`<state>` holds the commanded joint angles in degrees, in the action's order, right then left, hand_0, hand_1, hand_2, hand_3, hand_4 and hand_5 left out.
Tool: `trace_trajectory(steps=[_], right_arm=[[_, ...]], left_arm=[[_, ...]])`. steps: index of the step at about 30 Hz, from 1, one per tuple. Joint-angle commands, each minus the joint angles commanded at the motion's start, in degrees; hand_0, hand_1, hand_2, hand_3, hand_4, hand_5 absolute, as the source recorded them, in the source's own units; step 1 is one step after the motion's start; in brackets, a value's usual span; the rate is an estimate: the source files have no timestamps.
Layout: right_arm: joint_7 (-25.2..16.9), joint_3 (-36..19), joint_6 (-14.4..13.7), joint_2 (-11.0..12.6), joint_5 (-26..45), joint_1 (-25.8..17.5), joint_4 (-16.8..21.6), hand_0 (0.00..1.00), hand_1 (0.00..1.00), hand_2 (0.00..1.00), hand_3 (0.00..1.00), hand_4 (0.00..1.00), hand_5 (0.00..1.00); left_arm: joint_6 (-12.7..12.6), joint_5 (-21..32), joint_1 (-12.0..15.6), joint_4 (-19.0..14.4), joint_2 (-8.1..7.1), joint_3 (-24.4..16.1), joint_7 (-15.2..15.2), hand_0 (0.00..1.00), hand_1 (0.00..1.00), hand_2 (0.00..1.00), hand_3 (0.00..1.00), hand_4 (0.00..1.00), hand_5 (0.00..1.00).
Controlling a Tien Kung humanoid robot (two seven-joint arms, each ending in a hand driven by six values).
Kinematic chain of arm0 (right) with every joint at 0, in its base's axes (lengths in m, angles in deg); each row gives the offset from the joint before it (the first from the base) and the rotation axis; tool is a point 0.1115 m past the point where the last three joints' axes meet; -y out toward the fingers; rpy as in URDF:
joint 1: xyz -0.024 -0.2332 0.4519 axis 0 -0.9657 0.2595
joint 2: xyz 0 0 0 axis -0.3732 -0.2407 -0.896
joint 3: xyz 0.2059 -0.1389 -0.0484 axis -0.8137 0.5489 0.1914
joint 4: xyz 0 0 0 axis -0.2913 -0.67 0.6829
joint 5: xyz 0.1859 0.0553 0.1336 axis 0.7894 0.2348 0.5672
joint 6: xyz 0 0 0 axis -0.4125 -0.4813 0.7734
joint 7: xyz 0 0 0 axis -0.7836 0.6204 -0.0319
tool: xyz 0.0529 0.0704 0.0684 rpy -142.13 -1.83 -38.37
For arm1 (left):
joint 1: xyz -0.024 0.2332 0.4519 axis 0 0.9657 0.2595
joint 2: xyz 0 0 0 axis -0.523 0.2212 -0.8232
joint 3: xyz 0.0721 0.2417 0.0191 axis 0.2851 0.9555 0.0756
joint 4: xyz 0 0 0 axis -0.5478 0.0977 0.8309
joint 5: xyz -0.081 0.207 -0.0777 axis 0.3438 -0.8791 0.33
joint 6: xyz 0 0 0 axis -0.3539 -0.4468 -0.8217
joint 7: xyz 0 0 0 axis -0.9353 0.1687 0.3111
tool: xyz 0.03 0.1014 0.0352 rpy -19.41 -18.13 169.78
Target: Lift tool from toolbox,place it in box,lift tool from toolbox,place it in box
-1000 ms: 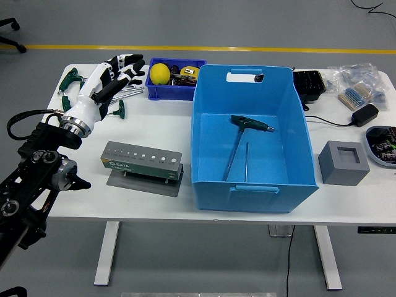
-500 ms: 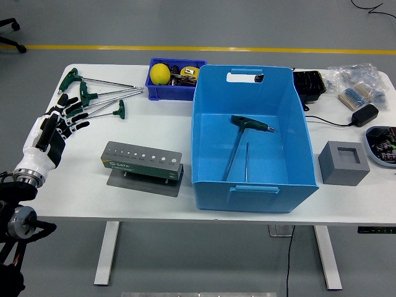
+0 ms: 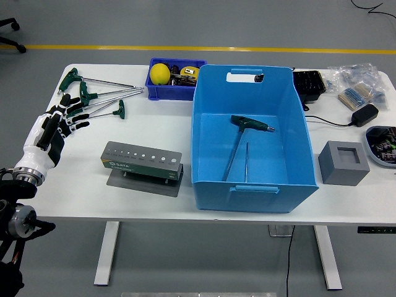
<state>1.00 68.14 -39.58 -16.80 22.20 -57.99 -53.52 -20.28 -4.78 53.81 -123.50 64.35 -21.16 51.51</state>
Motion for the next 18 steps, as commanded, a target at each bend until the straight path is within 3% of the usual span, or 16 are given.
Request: trace_trajectory(steps=[18], right_arm=[[-0.12,0.49,0.11,0.02,0.81,0.31,-0.01,0.725,0.698,0.751,0.589,0.826,0.724]], left_arm=[[0.66,-2.08,0.22,0.38,0.02,0.18,0.92,0.61,0.644,0.754,0.738,0.89,0.778]])
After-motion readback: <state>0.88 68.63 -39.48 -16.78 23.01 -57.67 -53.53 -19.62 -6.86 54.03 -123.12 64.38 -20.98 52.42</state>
